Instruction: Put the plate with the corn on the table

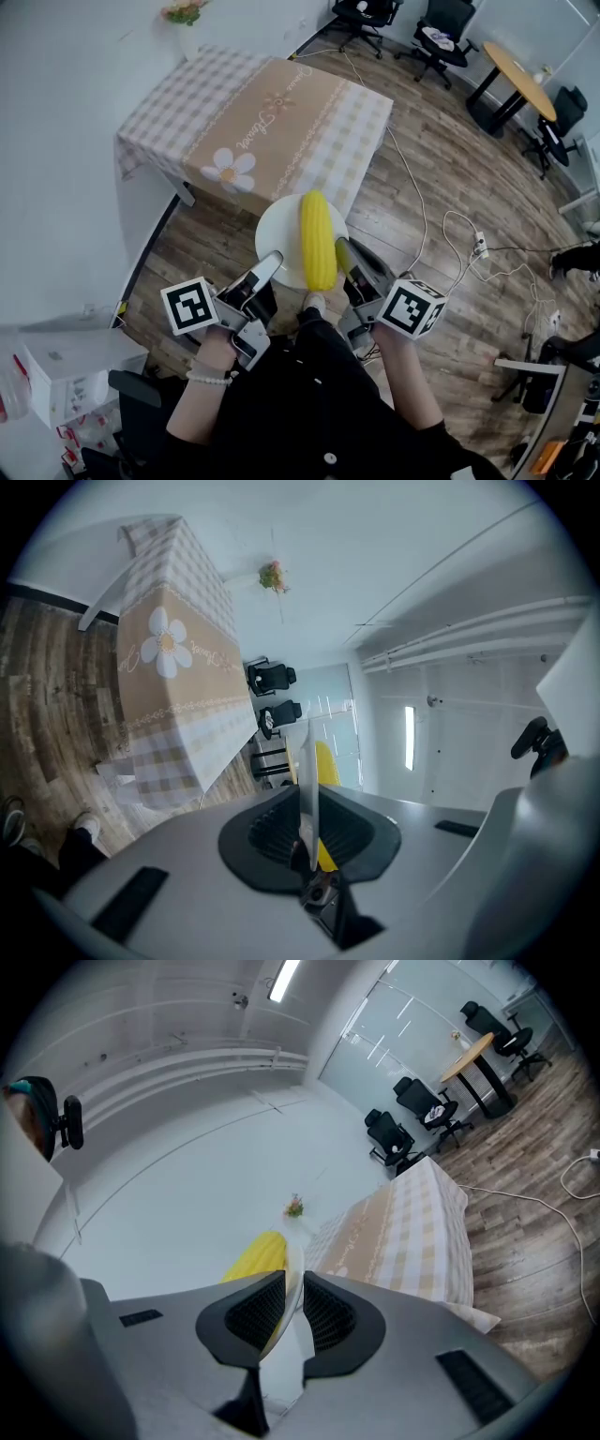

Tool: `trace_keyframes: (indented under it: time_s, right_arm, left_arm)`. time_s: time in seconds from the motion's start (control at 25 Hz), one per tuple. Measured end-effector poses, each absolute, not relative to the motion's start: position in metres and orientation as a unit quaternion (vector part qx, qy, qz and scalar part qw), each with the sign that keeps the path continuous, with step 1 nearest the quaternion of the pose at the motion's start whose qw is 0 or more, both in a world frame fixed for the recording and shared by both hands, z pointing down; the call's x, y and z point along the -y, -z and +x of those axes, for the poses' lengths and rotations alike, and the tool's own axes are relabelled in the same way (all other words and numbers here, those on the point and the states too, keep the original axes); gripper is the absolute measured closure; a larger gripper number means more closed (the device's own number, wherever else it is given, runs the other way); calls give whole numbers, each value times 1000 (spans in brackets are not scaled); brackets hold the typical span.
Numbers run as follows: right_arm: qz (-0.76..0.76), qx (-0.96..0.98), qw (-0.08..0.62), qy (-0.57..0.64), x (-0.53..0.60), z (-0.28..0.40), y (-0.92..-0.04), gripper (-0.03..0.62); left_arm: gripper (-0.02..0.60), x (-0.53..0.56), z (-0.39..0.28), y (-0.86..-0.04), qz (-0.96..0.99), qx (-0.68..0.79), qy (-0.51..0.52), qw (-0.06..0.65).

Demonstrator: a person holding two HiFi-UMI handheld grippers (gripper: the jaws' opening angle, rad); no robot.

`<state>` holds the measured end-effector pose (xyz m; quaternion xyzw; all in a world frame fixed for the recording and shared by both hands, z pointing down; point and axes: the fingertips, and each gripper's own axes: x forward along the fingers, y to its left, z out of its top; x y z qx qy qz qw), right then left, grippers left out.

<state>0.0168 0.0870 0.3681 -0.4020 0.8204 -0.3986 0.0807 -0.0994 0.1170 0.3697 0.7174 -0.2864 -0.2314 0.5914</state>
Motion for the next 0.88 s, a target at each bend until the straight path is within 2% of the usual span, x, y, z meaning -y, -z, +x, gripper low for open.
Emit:
trace_keyframes:
  time_s: [0.88]
  right_arm:
    - [-362,-837,46,407,24,77,-372,503]
  left_arm:
    - [537,-16,-34,-373,698,324,253,587]
